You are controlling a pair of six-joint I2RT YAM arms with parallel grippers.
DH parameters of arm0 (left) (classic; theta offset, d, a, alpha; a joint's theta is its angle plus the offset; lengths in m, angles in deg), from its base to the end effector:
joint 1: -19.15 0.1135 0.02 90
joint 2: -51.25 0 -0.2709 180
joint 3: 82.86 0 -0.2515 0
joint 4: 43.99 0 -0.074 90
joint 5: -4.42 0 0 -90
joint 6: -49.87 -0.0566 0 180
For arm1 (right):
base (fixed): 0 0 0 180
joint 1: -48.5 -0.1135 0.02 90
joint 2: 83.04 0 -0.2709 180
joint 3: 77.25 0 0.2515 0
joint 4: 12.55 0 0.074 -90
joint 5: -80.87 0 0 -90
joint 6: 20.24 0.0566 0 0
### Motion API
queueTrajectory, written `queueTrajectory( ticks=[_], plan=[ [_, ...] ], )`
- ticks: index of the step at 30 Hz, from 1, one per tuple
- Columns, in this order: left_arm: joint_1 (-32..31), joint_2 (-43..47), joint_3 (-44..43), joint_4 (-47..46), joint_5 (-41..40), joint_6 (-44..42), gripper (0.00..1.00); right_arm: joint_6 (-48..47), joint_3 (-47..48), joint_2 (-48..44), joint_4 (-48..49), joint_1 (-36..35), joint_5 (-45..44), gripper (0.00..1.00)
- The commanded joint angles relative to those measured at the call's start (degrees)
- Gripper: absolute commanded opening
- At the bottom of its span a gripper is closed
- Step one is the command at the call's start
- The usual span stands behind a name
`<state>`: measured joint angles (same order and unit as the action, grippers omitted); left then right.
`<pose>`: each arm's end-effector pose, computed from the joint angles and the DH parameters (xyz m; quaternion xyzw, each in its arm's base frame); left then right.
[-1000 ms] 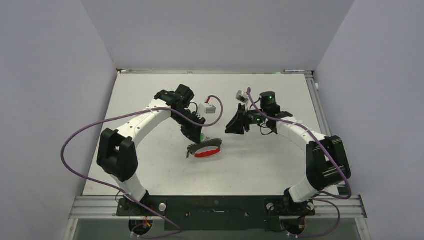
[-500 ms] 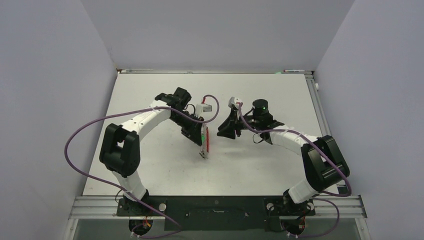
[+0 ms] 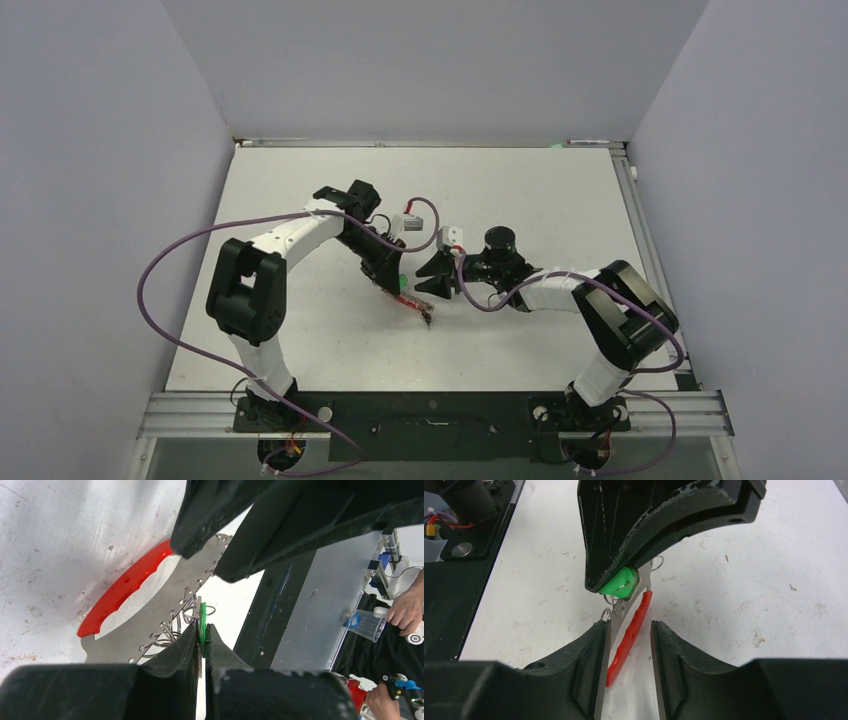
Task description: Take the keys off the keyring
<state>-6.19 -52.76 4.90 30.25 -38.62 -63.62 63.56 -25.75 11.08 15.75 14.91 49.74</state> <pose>0.2892 -0.1827 0.2127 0.3915 0.8289 -0.3987 0.0255 0.2436 0.2199 0.1879 -0.5175 0.5441 0.5036 0.4272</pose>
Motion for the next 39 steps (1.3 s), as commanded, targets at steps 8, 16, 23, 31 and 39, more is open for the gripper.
queueTrajectory(
  ticks=[8, 16, 23, 31, 39],
  plan=[
    [0.4, -0.1, -3.0, 3.4, 2.6, -6.5, 0.00, -4.0, -0.4, 2.7, 11.2, -3.8, 1.3, 0.33],
    [0.4, 0.5, -3.2, 4.3, 3.3, -7.9, 0.00, -5.7, -0.3, 3.7, 9.1, -4.5, 1.6, 0.33],
    [0.4, 0.7, -3.4, 4.9, 3.8, -8.7, 0.00, -4.8, -1.3, 3.9, 11.0, -4.4, 1.7, 0.33],
    [0.6, 0.7, -3.0, 5.8, 4.0, -10.1, 0.00, -0.1, -5.8, -0.2, 18.9, 0.1, 2.6, 0.36],
    [0.6, 0.5, -3.5, 6.8, 5.3, -12.0, 0.00, 3.2, -6.2, 1.8, 28.3, -0.1, 2.2, 0.36]
  ],
)
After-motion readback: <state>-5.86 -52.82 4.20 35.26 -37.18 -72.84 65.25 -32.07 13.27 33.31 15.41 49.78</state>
